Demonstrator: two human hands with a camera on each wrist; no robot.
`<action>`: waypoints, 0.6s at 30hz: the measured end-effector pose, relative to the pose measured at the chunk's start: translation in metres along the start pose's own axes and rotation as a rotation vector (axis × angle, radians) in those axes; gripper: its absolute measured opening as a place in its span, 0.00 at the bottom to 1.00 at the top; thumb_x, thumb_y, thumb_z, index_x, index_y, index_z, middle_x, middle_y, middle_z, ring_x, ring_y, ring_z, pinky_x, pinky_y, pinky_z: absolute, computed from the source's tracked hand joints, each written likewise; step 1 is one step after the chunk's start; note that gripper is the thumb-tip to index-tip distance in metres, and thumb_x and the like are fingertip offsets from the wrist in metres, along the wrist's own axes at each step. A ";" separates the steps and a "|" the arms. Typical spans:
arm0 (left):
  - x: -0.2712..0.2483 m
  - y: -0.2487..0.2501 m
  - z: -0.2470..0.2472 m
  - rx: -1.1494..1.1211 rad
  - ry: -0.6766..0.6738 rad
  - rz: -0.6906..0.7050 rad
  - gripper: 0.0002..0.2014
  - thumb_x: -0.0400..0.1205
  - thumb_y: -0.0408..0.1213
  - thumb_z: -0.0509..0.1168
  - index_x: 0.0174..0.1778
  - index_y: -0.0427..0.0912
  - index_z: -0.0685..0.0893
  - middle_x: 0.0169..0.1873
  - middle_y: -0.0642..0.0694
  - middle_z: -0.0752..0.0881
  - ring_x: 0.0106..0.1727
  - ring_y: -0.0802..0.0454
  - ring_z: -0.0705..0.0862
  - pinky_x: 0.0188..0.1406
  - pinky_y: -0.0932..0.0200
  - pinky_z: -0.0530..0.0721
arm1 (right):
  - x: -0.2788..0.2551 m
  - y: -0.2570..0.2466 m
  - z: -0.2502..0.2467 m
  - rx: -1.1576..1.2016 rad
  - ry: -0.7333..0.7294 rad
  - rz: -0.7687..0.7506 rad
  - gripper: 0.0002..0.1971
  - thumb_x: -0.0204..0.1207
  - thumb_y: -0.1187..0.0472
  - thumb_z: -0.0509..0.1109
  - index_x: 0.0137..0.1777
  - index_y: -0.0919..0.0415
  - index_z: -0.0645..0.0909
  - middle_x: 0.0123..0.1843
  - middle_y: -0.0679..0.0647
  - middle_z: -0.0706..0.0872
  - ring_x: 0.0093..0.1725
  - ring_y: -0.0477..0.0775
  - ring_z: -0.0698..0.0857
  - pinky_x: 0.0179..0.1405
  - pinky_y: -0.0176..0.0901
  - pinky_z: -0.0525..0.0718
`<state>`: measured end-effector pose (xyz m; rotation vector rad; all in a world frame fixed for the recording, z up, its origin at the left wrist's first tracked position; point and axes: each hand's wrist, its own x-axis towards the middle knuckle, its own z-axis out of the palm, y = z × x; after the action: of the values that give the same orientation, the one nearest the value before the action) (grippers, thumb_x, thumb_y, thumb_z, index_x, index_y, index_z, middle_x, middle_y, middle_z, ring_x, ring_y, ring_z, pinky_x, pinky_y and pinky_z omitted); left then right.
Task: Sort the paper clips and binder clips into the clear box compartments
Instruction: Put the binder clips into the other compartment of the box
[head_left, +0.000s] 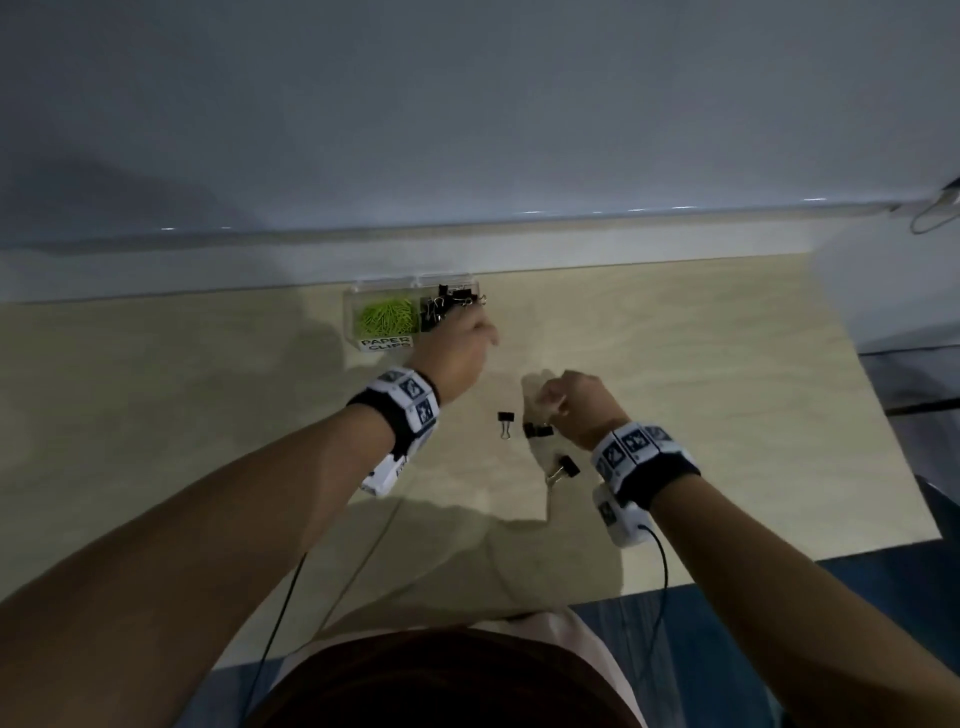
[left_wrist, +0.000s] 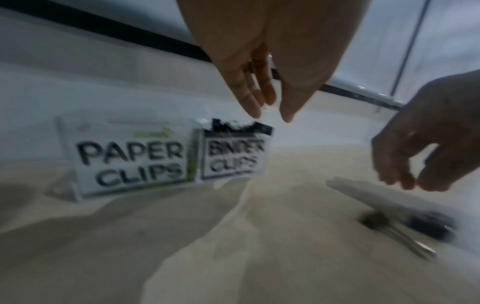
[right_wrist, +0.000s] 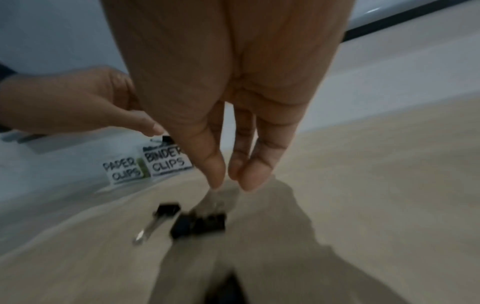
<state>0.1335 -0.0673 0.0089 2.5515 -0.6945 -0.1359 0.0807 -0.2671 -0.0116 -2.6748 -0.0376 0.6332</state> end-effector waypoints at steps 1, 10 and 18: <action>-0.008 0.007 0.011 -0.014 -0.134 0.045 0.14 0.80 0.26 0.59 0.58 0.40 0.84 0.58 0.45 0.79 0.60 0.47 0.75 0.63 0.52 0.78 | -0.007 0.002 0.008 -0.039 -0.029 0.004 0.10 0.71 0.68 0.68 0.49 0.58 0.87 0.50 0.62 0.83 0.48 0.64 0.85 0.51 0.47 0.84; -0.028 0.014 0.059 0.121 -0.525 0.177 0.11 0.82 0.32 0.60 0.58 0.38 0.83 0.59 0.42 0.80 0.61 0.41 0.76 0.60 0.54 0.70 | -0.021 0.003 0.021 0.092 0.031 -0.039 0.06 0.65 0.69 0.73 0.41 0.63 0.88 0.42 0.62 0.78 0.40 0.66 0.82 0.41 0.42 0.77; -0.032 0.025 0.058 -0.158 -0.273 -0.033 0.10 0.81 0.32 0.61 0.55 0.37 0.83 0.51 0.41 0.82 0.50 0.44 0.82 0.48 0.59 0.75 | -0.045 0.029 0.005 0.119 0.051 -0.061 0.05 0.63 0.67 0.73 0.39 0.62 0.85 0.40 0.58 0.84 0.40 0.60 0.84 0.43 0.52 0.85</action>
<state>0.0818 -0.0953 -0.0310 2.4156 -0.7112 -0.5367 0.0362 -0.2967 -0.0073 -2.5630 -0.0652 0.5311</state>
